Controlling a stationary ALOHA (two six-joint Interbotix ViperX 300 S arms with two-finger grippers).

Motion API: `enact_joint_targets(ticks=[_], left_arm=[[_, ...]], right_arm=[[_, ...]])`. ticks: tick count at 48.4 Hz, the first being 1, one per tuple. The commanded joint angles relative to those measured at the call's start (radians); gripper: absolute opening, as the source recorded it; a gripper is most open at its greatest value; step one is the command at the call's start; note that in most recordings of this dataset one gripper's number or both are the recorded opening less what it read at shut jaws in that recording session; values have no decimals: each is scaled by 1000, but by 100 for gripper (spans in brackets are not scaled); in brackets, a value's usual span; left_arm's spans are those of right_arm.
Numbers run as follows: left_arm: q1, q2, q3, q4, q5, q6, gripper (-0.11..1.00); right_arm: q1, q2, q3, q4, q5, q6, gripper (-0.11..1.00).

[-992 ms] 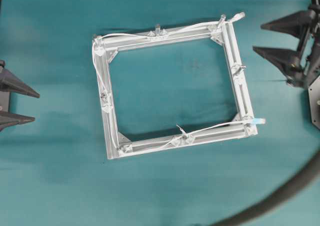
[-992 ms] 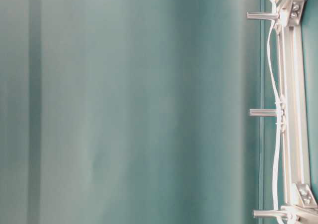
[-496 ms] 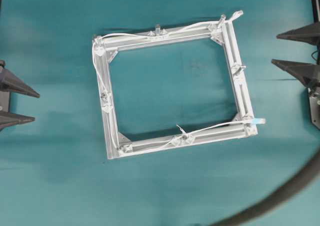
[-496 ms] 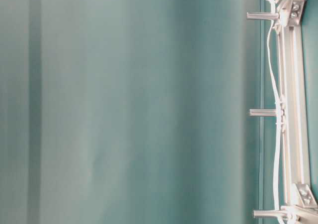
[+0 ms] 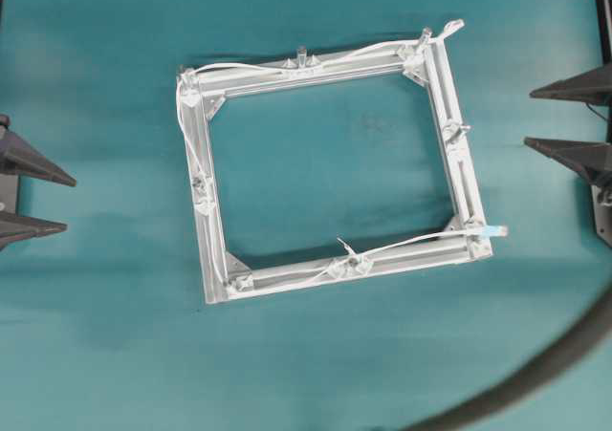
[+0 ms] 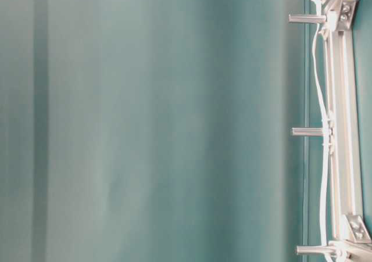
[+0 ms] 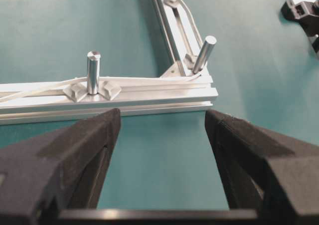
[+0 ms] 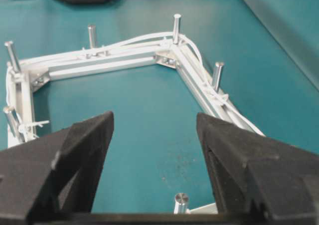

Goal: Move the cable alternately left and right between 8 pins so it hooks onto each one.

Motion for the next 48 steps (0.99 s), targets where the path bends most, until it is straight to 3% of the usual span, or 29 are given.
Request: enact_joint_targets(ticks=[1,13,48], left_arm=[[5,9,-11,0,-9,-8,72],[3,8,-11,0,-8,-8,72],[3,9,-11,0,-9,-8,72]], right_arm=[[0,0,-5,6,-12,2,69],[2,-12,15,26,-40,2,69],[0,-12,31,26,-52,3,69]])
